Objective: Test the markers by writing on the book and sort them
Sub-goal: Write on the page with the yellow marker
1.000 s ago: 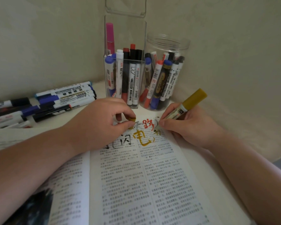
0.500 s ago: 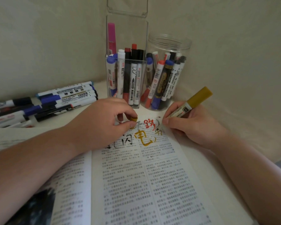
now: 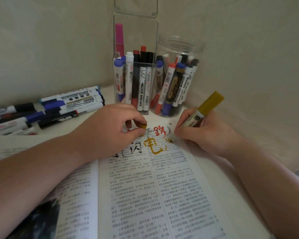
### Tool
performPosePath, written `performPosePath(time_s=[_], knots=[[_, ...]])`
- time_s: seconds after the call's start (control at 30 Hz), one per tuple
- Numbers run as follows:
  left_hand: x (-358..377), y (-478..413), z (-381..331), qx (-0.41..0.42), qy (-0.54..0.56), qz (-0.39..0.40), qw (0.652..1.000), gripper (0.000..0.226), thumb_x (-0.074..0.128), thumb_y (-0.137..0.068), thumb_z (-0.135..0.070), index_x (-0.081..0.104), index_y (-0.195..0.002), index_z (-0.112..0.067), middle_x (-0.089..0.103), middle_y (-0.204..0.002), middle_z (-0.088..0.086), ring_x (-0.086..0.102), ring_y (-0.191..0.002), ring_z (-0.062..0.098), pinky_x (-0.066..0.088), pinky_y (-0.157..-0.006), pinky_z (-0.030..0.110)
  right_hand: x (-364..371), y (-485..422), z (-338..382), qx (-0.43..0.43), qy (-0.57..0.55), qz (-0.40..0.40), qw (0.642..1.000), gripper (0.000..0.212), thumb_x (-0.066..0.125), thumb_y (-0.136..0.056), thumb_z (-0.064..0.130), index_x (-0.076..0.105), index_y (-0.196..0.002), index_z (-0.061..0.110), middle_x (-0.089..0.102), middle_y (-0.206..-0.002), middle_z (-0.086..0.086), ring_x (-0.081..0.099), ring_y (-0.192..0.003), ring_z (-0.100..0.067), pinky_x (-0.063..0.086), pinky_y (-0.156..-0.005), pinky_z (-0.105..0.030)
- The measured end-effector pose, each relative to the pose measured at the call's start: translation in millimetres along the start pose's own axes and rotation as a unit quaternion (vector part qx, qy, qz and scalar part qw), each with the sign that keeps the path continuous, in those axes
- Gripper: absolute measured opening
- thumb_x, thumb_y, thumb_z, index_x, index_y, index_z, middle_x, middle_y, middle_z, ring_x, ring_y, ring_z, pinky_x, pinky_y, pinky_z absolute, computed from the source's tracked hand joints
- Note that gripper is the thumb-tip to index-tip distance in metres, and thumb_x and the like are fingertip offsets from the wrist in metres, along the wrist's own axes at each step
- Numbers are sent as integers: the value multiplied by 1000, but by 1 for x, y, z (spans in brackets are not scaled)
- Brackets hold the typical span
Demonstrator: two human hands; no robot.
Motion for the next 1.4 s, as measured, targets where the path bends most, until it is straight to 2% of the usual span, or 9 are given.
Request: performPosePath(time_s=[0.1, 0.27, 0.5, 0.63, 0.73, 0.97, 1.1, 1.3, 1.4], knots=[[1, 0, 0, 0, -1, -2, 1000, 19, 71, -88, -37, 75, -106, -30, 65, -93, -21, 56, -93, -6, 39, -76, 5, -4, -2, -2, -1, -1, -15, 1000, 26, 73, -81, -10, 62, -69, 10, 54, -48, 9, 49, -44, -1, 38, -46, -12], [1, 0, 1, 1, 3, -3, 1000, 19, 72, -87, -36, 75, -105, -30, 64, -91, -21, 56, -92, -6, 39, -76, 4, -3, -2, -1, -11, -42, -16, 999, 10, 70, -65, 8, 61, -67, 12, 50, -47, 6, 44, -41, -3, 34, -42, -13], [0, 0, 0, 3, 1, -3, 1000, 20, 72, -85, -40, 73, -102, -31, 63, -91, -22, 55, -93, -6, 37, -78, 3, -2, 0, -2, -21, -41, 22, 999, 20, 76, -76, -8, 61, -71, 6, 54, -47, 9, 49, -41, -1, 37, -44, -10], [0, 0, 0, 2, 13, -7, 1000, 22, 69, -84, -46, 74, -98, -30, 62, -91, -20, 56, -91, -3, 39, -77, 5, -2, -1, -1, -25, -55, 11, 998, 10, 70, -68, 4, 61, -70, 7, 54, -48, 7, 48, -42, -1, 37, -44, -11], [0, -1, -1, -1, 24, -8, 1000, 28, 62, -85, -54, 75, -92, -29, 62, -88, -18, 58, -89, 1, 43, -76, 13, -3, 0, -1, -26, -63, 15, 998, 15, 73, -71, -2, 61, -71, 6, 55, -48, 8, 49, -42, -1, 37, -44, -11], [-2, -1, -1, 5, 28, -6, 1000, 21, 66, -85, -46, 76, -91, -28, 62, -86, -18, 58, -87, 0, 43, -75, 11, -3, -1, -2, -1, 0, 26, 1000, 24, 69, -85, -14, 61, -71, 5, 56, -48, 10, 50, -42, 0, 39, -45, -11], [-1, -1, -1, 11, 27, -9, 1000, 14, 70, -86, -38, 75, -91, -27, 63, -87, -18, 59, -88, 2, 45, -75, 14, -6, -3, -4, -8, -12, 3, 1000, 21, 75, -77, -8, 61, -70, 7, 53, -48, 7, 47, -42, -1, 37, -44, -12], [-1, 1, -1, 21, 35, -19, 999, 5, 74, -87, -27, 75, -91, -25, 64, -88, -14, 60, -85, 5, 47, -75, 21, -2, 4, 1, 3, -7, 66, 998, 11, 70, -68, 6, 62, -72, -1, 55, -46, 9, 49, -41, -1, 37, -44, -10], [-1, 2, -2, 30, 41, -22, 998, 6, 74, -87, -18, 75, -91, -23, 64, -89, -13, 62, -85, 7, 48, -74, 22, -4, 2, 2, 5, 13, 44, 999, 11, 72, -69, 4, 61, -70, 2, 53, -47, 7, 47, -42, -2, 37, -44, -12]])
Point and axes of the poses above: each hand's wrist, its own y-axis away from the middle knuckle, its own x-axis out of the palm, z = x × y, the point moved 3 cm from there along -y, towards the middle knuckle
